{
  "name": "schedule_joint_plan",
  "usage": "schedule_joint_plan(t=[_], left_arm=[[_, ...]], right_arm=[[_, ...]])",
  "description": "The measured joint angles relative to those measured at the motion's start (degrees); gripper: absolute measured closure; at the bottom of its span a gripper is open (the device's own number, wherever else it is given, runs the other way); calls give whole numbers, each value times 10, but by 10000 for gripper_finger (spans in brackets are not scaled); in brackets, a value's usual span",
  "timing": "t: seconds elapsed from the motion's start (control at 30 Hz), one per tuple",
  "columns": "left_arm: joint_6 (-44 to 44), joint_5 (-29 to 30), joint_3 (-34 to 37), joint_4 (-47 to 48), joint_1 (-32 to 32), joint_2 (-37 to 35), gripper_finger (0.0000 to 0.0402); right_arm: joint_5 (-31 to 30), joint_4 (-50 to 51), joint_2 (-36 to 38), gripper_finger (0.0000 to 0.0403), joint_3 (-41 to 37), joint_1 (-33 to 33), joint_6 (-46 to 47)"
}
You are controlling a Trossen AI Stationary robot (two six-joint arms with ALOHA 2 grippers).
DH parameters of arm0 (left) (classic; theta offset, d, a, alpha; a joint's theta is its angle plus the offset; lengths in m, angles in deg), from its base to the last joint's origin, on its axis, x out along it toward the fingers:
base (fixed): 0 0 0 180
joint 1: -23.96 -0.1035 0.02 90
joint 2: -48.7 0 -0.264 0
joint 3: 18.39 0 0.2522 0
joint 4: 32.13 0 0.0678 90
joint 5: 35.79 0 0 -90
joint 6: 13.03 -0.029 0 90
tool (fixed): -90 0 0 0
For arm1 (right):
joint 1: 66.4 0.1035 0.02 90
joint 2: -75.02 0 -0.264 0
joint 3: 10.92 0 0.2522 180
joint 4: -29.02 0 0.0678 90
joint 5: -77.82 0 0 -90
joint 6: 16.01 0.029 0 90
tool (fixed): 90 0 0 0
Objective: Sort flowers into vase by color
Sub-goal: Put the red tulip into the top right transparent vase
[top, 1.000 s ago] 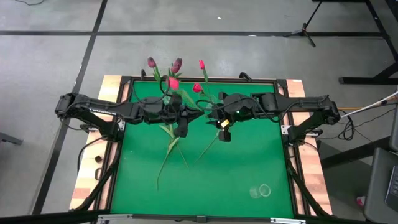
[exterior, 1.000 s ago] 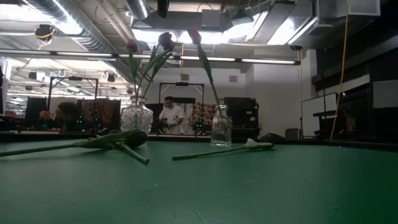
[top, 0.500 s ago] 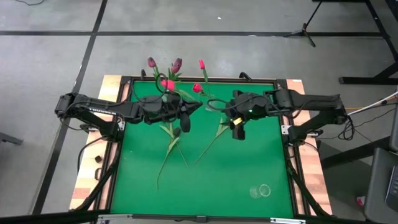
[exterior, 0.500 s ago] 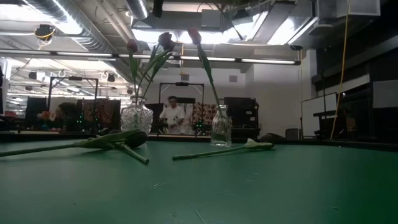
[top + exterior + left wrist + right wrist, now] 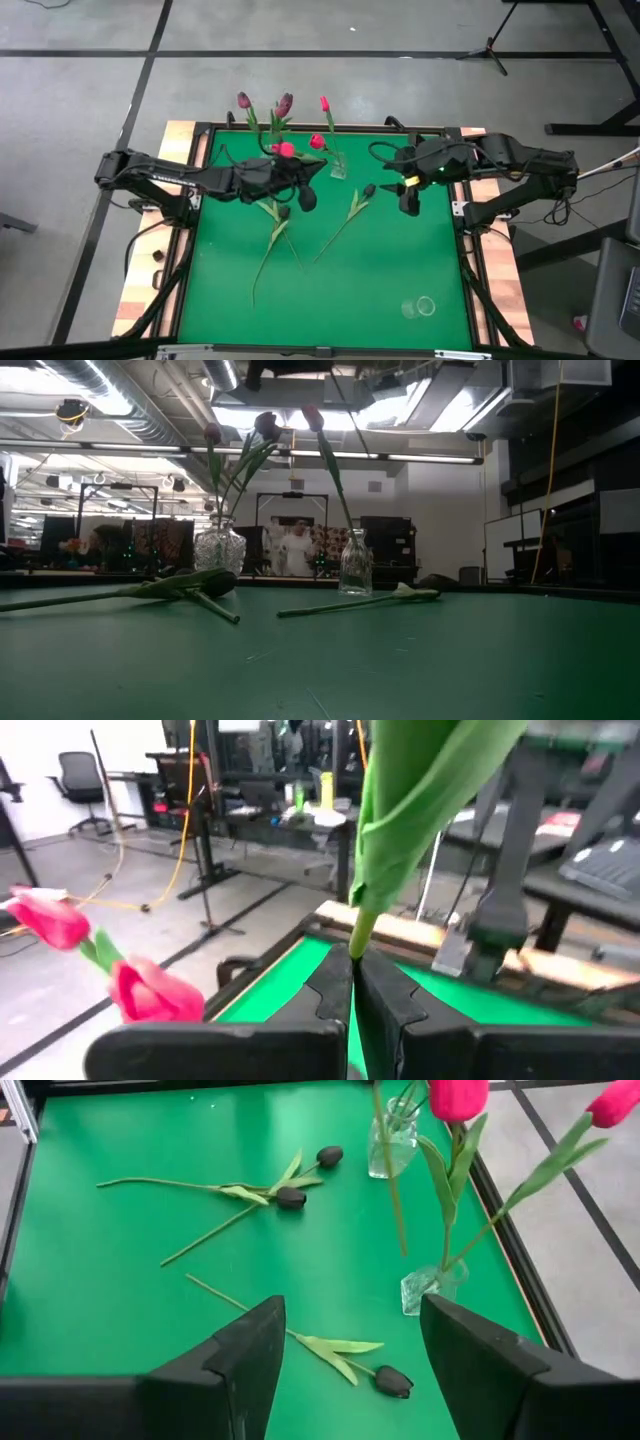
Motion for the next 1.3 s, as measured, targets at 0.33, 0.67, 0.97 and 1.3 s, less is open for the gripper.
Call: schedule_joint_plan(t=[0.33, 0.67, 0.97, 1.3], left_arm=[[-46, 102, 0, -58, 4, 92, 398], [-57, 169, 0, -105, -6, 138, 398], [-32, 178, 0, -133, -26, 161, 398], [6, 164, 0, -146, -36, 179, 398]], right_arm=[[2, 1, 1, 169, 0, 0, 14], [12, 3, 0, 169, 0, 0, 26], [16, 4, 0, 169, 0, 0, 26], [27, 6, 0, 169, 0, 0, 25]])
